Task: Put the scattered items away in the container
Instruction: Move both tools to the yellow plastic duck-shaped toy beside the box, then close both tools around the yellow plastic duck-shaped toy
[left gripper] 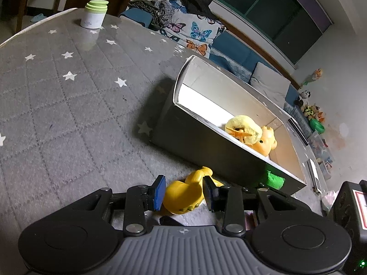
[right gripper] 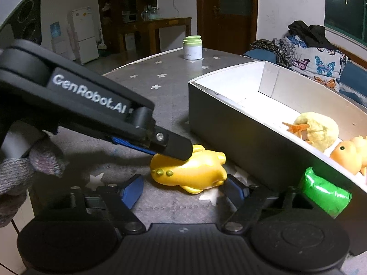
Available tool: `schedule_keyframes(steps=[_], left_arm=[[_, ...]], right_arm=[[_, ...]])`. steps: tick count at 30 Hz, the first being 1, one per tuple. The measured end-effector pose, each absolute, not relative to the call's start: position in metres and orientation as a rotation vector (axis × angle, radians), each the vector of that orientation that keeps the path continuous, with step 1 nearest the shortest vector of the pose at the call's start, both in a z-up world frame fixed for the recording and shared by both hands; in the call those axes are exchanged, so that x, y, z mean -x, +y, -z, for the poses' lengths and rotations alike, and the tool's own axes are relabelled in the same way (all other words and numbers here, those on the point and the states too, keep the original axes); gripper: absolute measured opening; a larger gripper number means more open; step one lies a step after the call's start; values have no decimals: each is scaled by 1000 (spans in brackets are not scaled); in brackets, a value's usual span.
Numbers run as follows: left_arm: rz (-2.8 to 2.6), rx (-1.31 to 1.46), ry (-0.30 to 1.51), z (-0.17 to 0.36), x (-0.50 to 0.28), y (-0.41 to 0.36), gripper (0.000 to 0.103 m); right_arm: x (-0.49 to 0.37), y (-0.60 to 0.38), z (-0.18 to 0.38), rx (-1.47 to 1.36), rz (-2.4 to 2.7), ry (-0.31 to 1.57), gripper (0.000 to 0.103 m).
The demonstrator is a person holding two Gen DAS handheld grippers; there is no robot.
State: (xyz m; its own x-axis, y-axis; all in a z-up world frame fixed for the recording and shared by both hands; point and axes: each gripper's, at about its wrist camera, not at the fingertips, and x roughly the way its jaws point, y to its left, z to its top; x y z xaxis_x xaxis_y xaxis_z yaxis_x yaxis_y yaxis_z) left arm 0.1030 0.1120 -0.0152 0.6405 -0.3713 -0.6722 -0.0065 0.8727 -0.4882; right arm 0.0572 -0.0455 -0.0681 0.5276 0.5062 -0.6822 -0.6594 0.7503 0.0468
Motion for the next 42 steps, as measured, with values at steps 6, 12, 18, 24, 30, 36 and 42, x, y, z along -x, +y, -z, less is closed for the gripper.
schedule_keyframes(steps=[6,12,18,24,30,36,42], left_arm=[[242,474,858,13,-100,107,37],[250,461,851,11,-104,104,38],[250,429,859,13,-109,97,38],[239,431,877,18,-113,98,38],[239,443,885,19,-114,100,37],[240,440,884,13,-111,100,37],[243,442,867,-3,-105,97,37]], right_arm=[[-57,-51,67,233,-699,730,73],[-53,-53,67,232,-703,727,72],[-52,-51,69,231,-698,723,72],[-51,-51,69,233,-695,715,72],[-49,-52,68,233,-696,712,71],[-49,-53,61,241,-713,713,71],[-47,-56,51,254,-732,711,71]])
